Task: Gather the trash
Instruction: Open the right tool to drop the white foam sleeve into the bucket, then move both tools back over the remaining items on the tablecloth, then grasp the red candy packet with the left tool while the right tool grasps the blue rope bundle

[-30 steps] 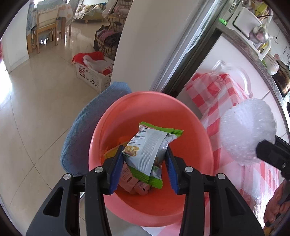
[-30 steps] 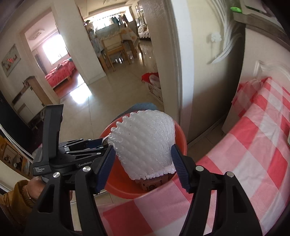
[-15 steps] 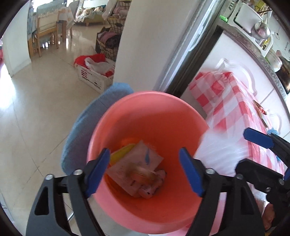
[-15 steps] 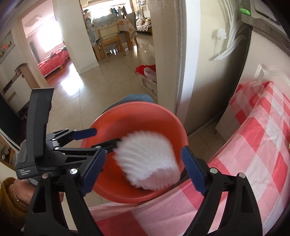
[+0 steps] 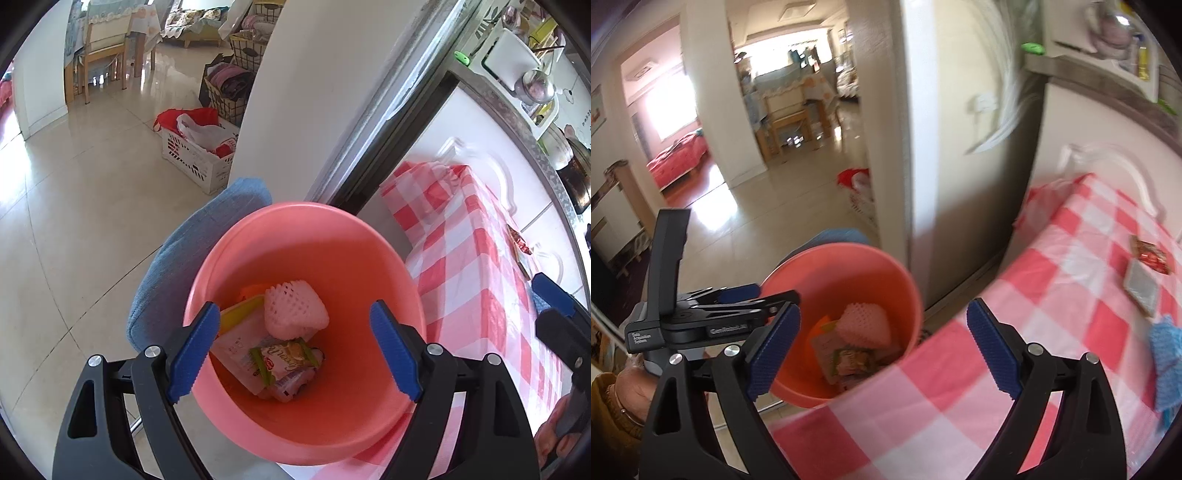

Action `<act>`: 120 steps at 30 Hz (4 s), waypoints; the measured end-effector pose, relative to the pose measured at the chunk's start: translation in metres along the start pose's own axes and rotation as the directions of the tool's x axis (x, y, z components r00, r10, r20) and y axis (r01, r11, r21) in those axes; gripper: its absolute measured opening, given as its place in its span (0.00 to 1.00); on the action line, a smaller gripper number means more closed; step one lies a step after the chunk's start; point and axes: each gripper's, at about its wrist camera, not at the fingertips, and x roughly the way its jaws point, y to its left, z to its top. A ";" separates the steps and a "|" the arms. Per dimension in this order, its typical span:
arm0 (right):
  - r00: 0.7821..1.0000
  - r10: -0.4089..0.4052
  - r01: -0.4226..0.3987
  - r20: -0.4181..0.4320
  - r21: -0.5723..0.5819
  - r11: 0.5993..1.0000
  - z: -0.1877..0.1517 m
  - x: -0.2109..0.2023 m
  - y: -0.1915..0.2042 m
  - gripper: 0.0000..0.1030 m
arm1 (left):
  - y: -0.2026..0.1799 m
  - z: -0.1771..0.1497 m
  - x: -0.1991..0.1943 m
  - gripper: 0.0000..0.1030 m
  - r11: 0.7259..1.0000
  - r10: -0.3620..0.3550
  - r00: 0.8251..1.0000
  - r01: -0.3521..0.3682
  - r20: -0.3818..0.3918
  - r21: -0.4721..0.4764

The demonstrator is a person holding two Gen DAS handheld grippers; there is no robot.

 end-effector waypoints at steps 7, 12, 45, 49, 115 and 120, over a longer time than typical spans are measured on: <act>0.995 -0.087 0.084 0.055 0.066 0.994 -0.007 -0.033 -0.030 0.90 | -0.027 0.000 -0.003 0.81 0.998 -0.045 0.999 0.045 -0.015 0.035; 0.987 -0.136 0.124 0.091 0.124 0.984 -0.013 -0.057 -0.054 0.90 | -0.055 -0.001 -0.006 0.81 0.993 -0.073 0.997 0.075 -0.023 0.086; 0.917 -0.331 0.251 0.224 0.321 0.913 -0.072 -0.151 -0.151 0.91 | -0.199 -0.028 -0.025 0.81 0.930 -0.085 0.992 0.111 -0.088 0.351; 0.908 -0.351 0.258 0.228 0.355 0.899 -0.080 -0.158 -0.166 0.91 | -0.216 -0.032 -0.023 0.81 0.918 -0.077 0.993 0.107 -0.094 0.381; 0.979 -0.090 -0.004 0.182 0.458 0.889 -0.101 -0.108 -0.267 0.91 | -0.461 0.076 0.185 0.87 0.812 -0.065 0.970 0.187 -0.234 0.552; 0.984 -0.091 0.011 0.155 0.454 0.891 -0.100 -0.101 -0.268 0.68 | -0.461 0.076 0.192 0.87 0.811 -0.035 0.975 0.157 -0.221 0.564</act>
